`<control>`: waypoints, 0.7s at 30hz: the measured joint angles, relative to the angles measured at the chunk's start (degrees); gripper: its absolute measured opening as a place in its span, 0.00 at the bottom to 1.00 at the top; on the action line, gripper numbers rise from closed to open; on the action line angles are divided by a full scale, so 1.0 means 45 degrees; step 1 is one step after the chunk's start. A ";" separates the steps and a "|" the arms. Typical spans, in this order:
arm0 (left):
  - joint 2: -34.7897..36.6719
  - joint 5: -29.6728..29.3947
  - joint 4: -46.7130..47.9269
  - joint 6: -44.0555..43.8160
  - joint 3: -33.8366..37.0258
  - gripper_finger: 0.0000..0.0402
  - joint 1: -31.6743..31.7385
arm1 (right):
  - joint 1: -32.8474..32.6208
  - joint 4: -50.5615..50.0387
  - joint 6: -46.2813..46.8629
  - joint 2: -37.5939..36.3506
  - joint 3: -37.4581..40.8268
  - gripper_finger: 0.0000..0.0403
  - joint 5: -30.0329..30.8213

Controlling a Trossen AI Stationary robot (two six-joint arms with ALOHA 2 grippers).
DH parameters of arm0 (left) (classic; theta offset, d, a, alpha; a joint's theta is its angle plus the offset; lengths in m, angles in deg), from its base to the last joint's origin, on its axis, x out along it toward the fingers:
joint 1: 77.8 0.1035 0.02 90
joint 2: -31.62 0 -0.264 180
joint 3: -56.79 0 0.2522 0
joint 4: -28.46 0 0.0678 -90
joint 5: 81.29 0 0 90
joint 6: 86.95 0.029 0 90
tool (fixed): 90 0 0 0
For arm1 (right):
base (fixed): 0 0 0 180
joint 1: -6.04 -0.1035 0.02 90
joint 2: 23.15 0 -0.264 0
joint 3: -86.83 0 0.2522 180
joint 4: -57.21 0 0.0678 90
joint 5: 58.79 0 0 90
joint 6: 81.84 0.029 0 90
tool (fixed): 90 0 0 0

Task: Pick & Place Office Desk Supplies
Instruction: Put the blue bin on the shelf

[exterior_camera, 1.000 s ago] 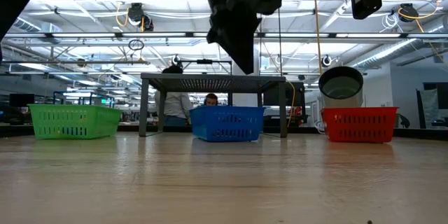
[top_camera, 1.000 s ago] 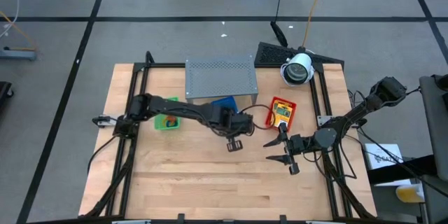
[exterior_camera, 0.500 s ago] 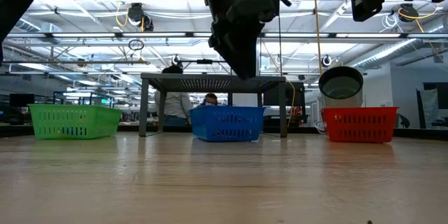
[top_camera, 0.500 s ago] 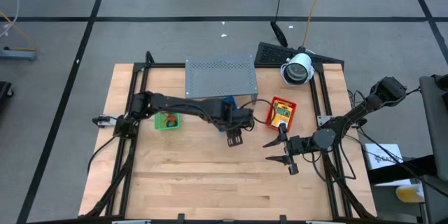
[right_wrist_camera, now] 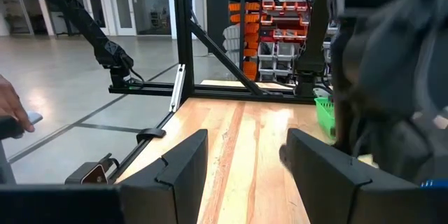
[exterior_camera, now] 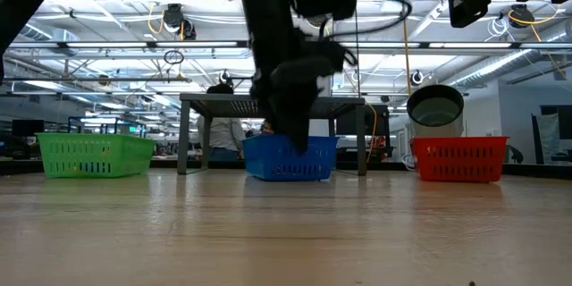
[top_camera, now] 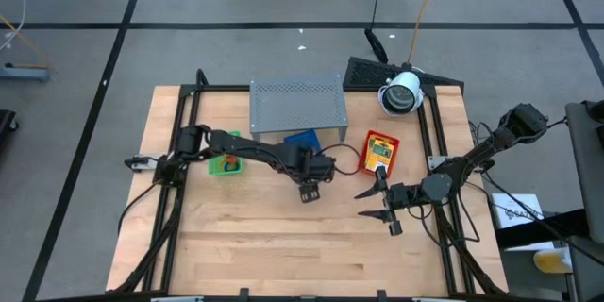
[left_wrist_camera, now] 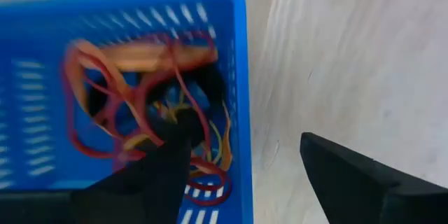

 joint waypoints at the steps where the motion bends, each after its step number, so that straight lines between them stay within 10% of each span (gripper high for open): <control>1: -0.0005 0.0018 -0.0093 -0.0092 0.0220 0.69 -0.0003 | 0.0000 0.0000 0.0005 0.0000 0.0000 0.46 0.0000; 21: -0.0005 0.0011 -0.3756 -0.0881 0.0936 0.56 -0.0211 | 0.0000 0.0102 0.0034 0.0000 0.0000 0.46 0.0029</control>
